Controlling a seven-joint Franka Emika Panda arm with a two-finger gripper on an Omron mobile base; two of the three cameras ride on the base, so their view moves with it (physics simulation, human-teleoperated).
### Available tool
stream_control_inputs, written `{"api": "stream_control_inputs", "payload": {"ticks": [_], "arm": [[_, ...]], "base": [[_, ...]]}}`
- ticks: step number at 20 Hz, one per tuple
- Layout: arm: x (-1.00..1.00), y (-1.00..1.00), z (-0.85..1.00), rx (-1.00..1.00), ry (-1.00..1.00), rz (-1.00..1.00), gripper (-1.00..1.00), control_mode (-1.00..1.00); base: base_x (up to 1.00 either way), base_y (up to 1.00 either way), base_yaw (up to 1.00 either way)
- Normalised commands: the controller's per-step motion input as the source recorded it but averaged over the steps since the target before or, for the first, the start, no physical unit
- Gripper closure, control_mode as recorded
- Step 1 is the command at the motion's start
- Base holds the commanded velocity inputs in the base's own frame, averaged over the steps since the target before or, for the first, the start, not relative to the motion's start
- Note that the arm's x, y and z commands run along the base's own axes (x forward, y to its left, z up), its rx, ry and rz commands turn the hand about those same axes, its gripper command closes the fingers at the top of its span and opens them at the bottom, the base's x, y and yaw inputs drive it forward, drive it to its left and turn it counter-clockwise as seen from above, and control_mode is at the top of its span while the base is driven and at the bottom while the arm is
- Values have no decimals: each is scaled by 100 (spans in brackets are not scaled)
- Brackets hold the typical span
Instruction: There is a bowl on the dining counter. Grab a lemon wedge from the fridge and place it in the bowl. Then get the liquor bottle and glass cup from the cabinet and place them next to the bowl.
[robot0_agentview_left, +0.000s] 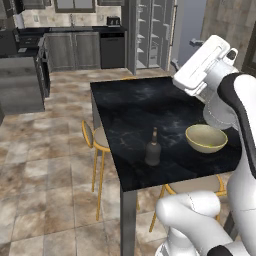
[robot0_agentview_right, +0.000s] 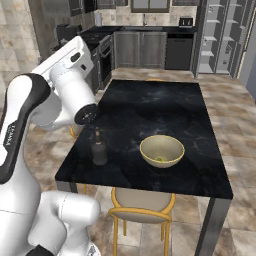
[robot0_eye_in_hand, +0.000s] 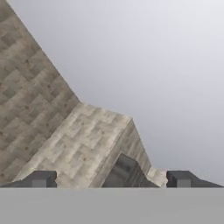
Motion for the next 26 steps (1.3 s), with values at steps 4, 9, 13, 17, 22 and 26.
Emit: {"api": "stream_control_inputs", "payload": {"ticks": [4, 9, 13, 17, 22, 26], "arm": [[-57, 0, 73, -3, -24, -6, -100, -100], [-60, 0, 78, -6, -26, -8, -100, -100], [-58, 1, 50, -6, -25, -6, -100, -100], [-66, 1, 4, -2, -44, -8, -100, -100], [-69, -1, 0, 1, -33, -13, -100, -100], [-61, -13, -1, 6, 1, -12, -100, -100]], "base": [[0, 0, 0], [0, 0, 0], [0, 0, 0], [0, 0, 0], [0, 0, 0], [0, 0, 0]]}}
